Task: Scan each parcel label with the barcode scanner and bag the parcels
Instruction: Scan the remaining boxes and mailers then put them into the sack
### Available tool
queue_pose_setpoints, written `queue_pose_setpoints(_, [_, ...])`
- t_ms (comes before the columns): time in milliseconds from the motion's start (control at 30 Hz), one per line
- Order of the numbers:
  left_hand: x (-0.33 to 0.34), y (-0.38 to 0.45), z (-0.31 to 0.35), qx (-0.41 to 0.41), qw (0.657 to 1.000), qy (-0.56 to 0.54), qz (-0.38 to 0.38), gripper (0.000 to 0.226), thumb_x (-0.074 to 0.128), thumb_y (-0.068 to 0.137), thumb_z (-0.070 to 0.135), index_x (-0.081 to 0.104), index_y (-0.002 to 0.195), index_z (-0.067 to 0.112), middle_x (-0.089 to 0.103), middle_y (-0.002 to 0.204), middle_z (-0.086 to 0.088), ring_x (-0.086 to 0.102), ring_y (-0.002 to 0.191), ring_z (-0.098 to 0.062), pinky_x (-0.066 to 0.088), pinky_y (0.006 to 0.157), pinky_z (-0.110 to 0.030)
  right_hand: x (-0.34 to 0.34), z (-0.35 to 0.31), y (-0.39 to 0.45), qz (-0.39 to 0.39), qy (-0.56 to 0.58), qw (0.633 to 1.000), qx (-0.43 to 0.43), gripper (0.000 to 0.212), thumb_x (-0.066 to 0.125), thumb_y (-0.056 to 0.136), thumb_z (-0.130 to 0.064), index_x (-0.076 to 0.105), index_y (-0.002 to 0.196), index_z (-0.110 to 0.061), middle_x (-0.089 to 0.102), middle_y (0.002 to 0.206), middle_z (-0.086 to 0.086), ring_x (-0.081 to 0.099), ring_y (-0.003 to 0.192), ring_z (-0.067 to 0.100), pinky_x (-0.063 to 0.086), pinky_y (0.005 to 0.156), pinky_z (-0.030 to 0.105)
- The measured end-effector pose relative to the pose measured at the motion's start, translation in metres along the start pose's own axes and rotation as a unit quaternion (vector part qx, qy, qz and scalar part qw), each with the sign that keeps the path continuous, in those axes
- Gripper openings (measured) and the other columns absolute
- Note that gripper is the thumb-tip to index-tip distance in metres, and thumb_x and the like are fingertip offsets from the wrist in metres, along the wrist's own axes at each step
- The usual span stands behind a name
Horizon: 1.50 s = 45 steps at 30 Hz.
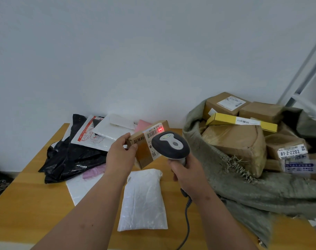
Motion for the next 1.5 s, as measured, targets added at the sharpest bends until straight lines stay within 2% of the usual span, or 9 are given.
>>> queue_pose_setpoints(200, [-0.003,0.008,0.008,0.023,0.999,0.009,-0.03,0.046,0.058,0.097,0.019,0.048,0.142,0.024,0.058,0.131,0.0,0.053,0.096,-0.013,0.051,0.096,-0.04,0.006,-0.007,-0.002,0.031,0.006,0.999,0.007,0.015,0.062,0.093,-0.012,0.057,0.093,-0.027,0.059,0.056,-0.023,0.055,0.056,-0.007,0.043,0.052,0.008])
queue_pose_setpoints(367, [-0.011,0.015,0.005,0.056,0.996,0.034,-0.052,0.046,0.057,0.098,0.018,0.048,0.142,0.023,0.057,0.132,0.0,0.048,0.097,-0.009,0.045,0.086,-0.028,0.018,-0.01,-0.004,0.084,-0.004,0.996,0.025,0.014,0.063,0.093,-0.016,0.06,0.104,-0.023,0.058,0.07,-0.016,0.055,0.067,-0.001,0.042,0.052,0.006])
queue_pose_setpoints(500, [-0.02,0.02,0.003,0.106,0.989,0.079,-0.066,0.047,0.061,0.095,0.019,0.049,0.141,0.024,0.055,0.132,0.001,0.049,0.1,-0.009,0.04,0.086,-0.024,0.03,-0.009,-0.008,0.11,0.001,0.993,0.046,0.015,0.064,0.092,-0.018,0.061,0.108,-0.02,0.059,0.072,-0.014,0.057,0.068,0.002,0.043,0.061,0.015])
queue_pose_setpoints(600, [-0.025,0.02,0.005,0.155,0.98,0.1,-0.07,0.047,0.061,0.095,0.019,0.051,0.14,0.024,0.052,0.133,0.003,0.048,0.108,-0.009,0.037,0.088,-0.021,0.036,-0.009,-0.011,0.128,0.007,0.99,0.056,0.011,0.063,0.093,-0.019,0.06,0.103,-0.022,0.059,0.068,-0.012,0.057,0.062,0.005,0.044,0.054,0.015])
queue_pose_setpoints(867, [-0.025,0.016,0.027,0.238,0.966,0.086,-0.055,0.047,0.063,0.093,0.018,0.052,0.138,0.026,0.05,0.135,0.005,0.046,0.125,-0.018,0.048,0.102,-0.041,0.031,-0.021,-0.021,0.194,0.062,0.978,0.047,0.004,0.062,0.095,-0.021,0.062,0.097,-0.024,0.059,0.066,-0.005,0.057,0.06,0.01,0.046,0.05,0.014])
queue_pose_setpoints(967, [-0.015,0.01,0.045,0.26,0.964,0.045,-0.047,0.046,0.063,0.093,0.016,0.053,0.137,0.026,0.05,0.133,0.006,0.048,0.122,-0.017,0.05,0.1,-0.042,0.012,-0.03,-0.023,0.225,0.057,0.972,0.041,0.01,0.06,0.096,-0.025,0.062,0.105,-0.02,0.061,0.07,0.0,0.056,0.051,0.0,0.041,0.045,0.01])
queue_pose_setpoints(1100, [0.007,-0.003,0.077,0.294,0.955,0.003,-0.036,0.046,0.063,0.092,0.016,0.054,0.136,0.027,0.05,0.13,0.009,0.05,0.12,-0.015,0.05,0.099,-0.04,-0.023,-0.04,-0.025,0.283,0.074,0.956,0.018,0.005,0.062,0.095,-0.028,0.062,0.1,-0.03,0.065,0.067,-0.008,0.062,0.059,0.009,0.048,0.053,0.022])
queue_pose_setpoints(1200, [0.033,-0.016,0.105,0.321,0.946,-0.031,-0.029,0.046,0.066,0.09,0.017,0.057,0.133,0.028,0.052,0.128,0.01,0.051,0.119,-0.014,0.051,0.097,-0.041,-0.06,-0.048,-0.029,0.328,0.076,0.942,0.006,0.008,0.063,0.094,-0.027,0.062,0.102,-0.029,0.068,0.075,-0.009,0.065,0.059,0.004,0.046,0.052,0.019])
queue_pose_setpoints(1500, [0.135,-0.063,0.202,0.431,0.898,-0.07,-0.054,0.046,0.065,0.088,0.017,0.058,0.133,0.024,0.053,0.126,0.008,0.05,0.119,-0.019,0.052,0.093,-0.045,-0.195,-0.053,-0.032,0.416,0.087,0.905,-0.008,0.018,0.064,0.093,-0.031,0.062,0.11,-0.034,0.069,0.093,-0.001,0.068,0.089,0.028,0.056,0.08,0.049])
Point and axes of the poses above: each hand's wrist, its own y-axis towards the middle knuckle, its own x-axis out of the palm, z = x × y, the point moved 3 cm from there along y, towards the middle knuckle
